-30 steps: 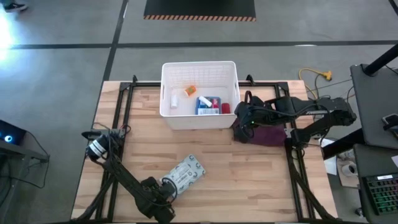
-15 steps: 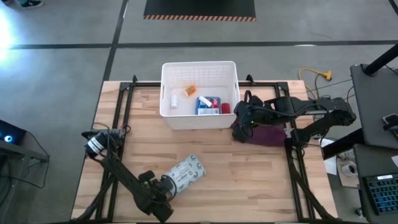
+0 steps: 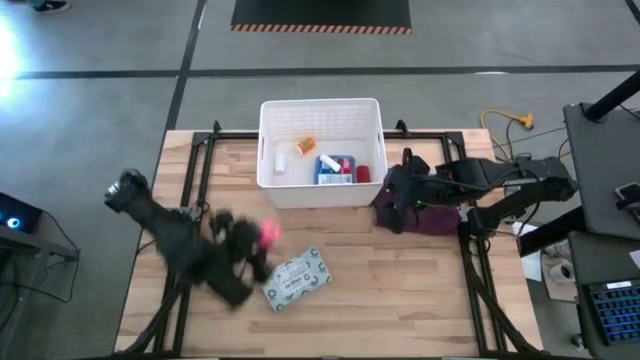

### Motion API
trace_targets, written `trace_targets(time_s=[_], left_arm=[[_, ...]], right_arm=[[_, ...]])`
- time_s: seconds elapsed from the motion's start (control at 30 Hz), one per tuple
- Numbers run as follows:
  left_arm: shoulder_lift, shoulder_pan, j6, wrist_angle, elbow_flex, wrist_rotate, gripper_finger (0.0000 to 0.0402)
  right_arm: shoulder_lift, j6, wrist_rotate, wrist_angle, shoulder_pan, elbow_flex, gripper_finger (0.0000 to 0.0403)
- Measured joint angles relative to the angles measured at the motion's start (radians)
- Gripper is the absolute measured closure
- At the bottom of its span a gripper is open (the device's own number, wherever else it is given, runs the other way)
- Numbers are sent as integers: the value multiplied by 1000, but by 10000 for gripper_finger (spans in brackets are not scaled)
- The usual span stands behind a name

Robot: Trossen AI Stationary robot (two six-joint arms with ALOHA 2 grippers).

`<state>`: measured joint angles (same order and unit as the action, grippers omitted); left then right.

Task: Pick & place medical supplies in basket/bin
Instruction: Put the pink bandage into the white bin, then put the white mailer bag into the white bin

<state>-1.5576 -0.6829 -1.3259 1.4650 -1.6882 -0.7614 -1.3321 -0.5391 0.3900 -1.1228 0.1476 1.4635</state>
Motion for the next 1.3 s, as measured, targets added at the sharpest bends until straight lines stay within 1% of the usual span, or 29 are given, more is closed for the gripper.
trace_targets(time_s=[0.03,0.1,0.17,0.23,0.3,0.37,0.43,0.53,0.6,0.7,0.77,0.8,0.9,0.97,1.07,1.13,1.2,1.3], left_arm=[[30,60,65,-5,0,-23,262],[81,202,236,-54,4,-32,262],[118,360,433,-140,8,-5,261],[143,533,635,-271,8,87,261],[157,701,782,-371,8,215,261],[158,849,867,-426,8,314,261],[147,962,912,-445,8,349,256],[125,1070,943,-441,10,363,233],[107,1094,928,-441,11,373,207],[86,1094,927,-446,7,415,162],[79,1079,929,-451,7,448,139],[77,1067,931,-452,7,448,129],[84,1029,959,-411,7,450,115],[109,969,961,-335,7,446,113],[161,803,912,-206,8,447,112],[196,653,809,-169,27,442,114],[231,485,652,-168,62,401,116],[270,222,325,-186,139,256,124]], right_arm=[[7,-14,5,-5,11,0,152],[27,-45,22,-18,35,0,152],[46,-74,52,-36,64,0,152],[61,-103,88,-59,90,-1,152],[72,-125,117,-70,114,-2,152],[77,-149,137,-84,130,-4,152],[77,-162,142,-86,142,-7,152],[72,-171,144,-92,157,-10,152],[65,-181,154,-95,161,-12,152],[63,-188,164,-96,165,-26,152],[64,-188,164,-96,165,-40,152],[65,-188,164,-96,165,-47,152],[65,-188,160,-91,165,-73,152],[65,-188,147,-68,170,-96,152],[65,-177,120,19,179,-138,152],[65,-171,70,95,181,-170,152],[57,-174,0,187,180,-207,152],[27,-192,-90,339,180,-276,152]])
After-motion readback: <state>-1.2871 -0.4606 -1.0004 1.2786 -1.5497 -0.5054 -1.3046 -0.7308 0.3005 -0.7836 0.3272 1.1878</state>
